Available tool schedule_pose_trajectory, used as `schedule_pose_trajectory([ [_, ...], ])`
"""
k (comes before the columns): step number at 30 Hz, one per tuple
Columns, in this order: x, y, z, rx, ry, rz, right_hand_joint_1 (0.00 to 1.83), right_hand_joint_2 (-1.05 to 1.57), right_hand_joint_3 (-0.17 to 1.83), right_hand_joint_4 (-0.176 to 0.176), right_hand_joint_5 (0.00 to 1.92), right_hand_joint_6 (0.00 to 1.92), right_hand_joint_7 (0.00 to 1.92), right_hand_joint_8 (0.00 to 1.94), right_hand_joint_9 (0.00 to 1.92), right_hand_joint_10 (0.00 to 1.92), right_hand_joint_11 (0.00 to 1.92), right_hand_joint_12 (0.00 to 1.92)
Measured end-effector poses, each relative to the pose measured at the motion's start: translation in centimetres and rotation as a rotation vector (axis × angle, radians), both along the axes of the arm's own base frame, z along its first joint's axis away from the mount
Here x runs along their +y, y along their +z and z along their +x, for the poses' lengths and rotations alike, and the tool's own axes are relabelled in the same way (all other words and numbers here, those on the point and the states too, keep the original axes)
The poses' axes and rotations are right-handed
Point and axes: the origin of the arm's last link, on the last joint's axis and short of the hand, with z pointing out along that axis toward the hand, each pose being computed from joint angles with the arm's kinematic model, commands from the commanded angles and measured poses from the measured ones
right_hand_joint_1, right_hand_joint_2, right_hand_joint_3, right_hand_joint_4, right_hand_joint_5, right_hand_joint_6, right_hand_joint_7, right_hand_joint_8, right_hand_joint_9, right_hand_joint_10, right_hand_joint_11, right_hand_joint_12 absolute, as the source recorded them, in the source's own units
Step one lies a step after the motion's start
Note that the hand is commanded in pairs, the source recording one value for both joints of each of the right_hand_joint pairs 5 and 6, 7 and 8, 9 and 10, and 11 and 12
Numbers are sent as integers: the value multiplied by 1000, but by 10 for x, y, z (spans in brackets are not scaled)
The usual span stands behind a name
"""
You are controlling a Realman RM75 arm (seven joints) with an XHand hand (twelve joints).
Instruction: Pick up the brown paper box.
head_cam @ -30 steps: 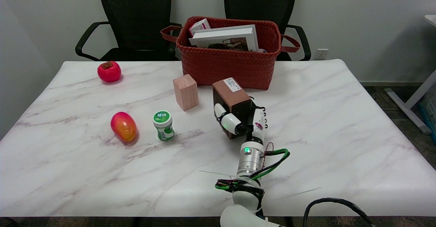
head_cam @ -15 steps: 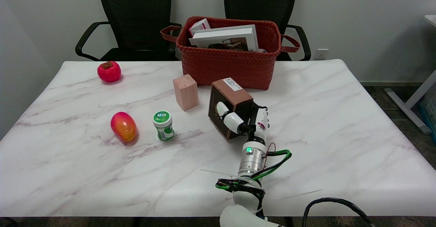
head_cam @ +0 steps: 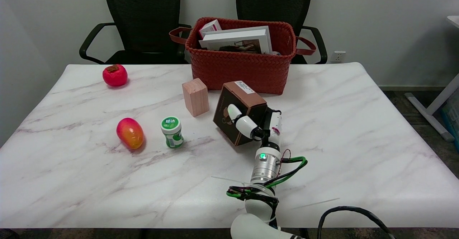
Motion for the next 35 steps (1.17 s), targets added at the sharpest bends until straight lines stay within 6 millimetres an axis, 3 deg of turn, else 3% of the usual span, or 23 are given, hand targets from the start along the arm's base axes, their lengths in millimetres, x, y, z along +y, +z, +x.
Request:
schedule_pose_trajectory([
  [14,-6,3,10,15,44,-11,1127,1219,304,0,1399,1399,1606,1606,1406,1406,1171,1171],
  [35,-41,32,64,112,228,-18,1164,1171,408,0,1361,1361,1608,1608,1438,1438,1207,1207],
])
